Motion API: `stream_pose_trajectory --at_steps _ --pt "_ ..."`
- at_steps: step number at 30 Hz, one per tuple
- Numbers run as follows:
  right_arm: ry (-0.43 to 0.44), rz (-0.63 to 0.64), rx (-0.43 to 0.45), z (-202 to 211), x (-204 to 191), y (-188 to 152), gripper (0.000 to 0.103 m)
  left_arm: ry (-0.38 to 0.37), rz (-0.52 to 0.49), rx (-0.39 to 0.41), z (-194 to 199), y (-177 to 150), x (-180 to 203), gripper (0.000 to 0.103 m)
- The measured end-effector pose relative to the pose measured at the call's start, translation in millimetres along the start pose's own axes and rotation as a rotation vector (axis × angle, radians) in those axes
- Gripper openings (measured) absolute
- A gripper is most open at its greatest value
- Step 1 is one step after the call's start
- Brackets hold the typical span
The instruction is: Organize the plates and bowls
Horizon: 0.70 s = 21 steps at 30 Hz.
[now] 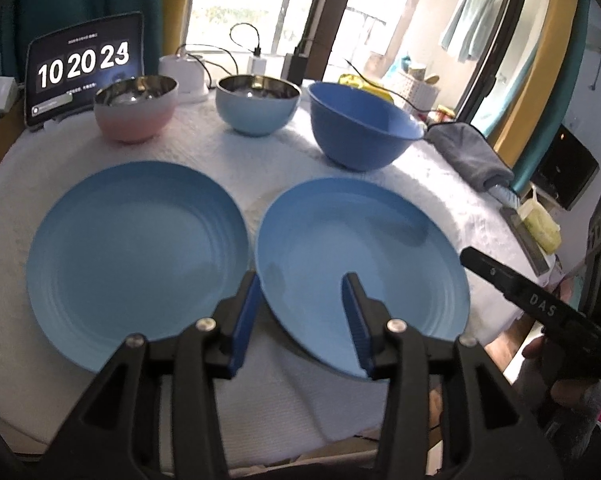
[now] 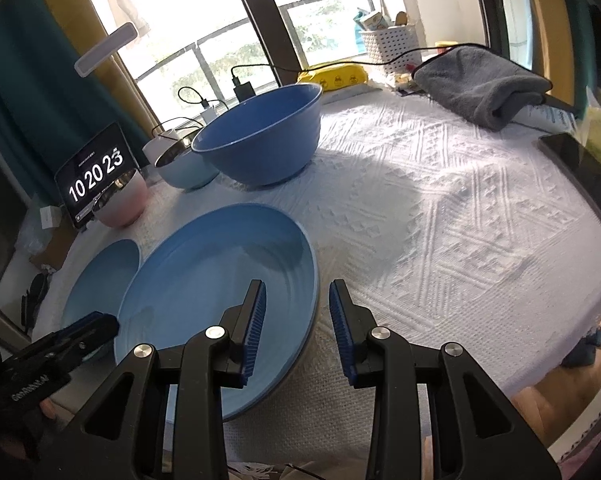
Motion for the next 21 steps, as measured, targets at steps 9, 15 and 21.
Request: stream_pose_trajectory --at_steps 9,15,21 --pt "-0.019 0.011 0.023 8.8 -5.7 3.3 0.035 0.018 0.046 0.045 17.2 1.2 -19.0 0.050" --pt "-0.020 0.033 0.042 16.1 -20.7 7.6 0.036 0.017 0.079 0.096 31.9 3.6 -32.4 0.054" --pt "0.000 0.079 0.071 27.0 -44.2 14.0 0.036 0.023 0.103 0.131 45.2 6.1 -45.9 0.060"
Point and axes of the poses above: each gripper's, at about its wrist camera, not at the fingertips, and z roughly against the way its jaws point, x to its right, y to its top, the point moved 5 cm from there along -z, roughly the way its jaws point, and after that the axes turned 9 degrees about -y, right-handed, at the moved point
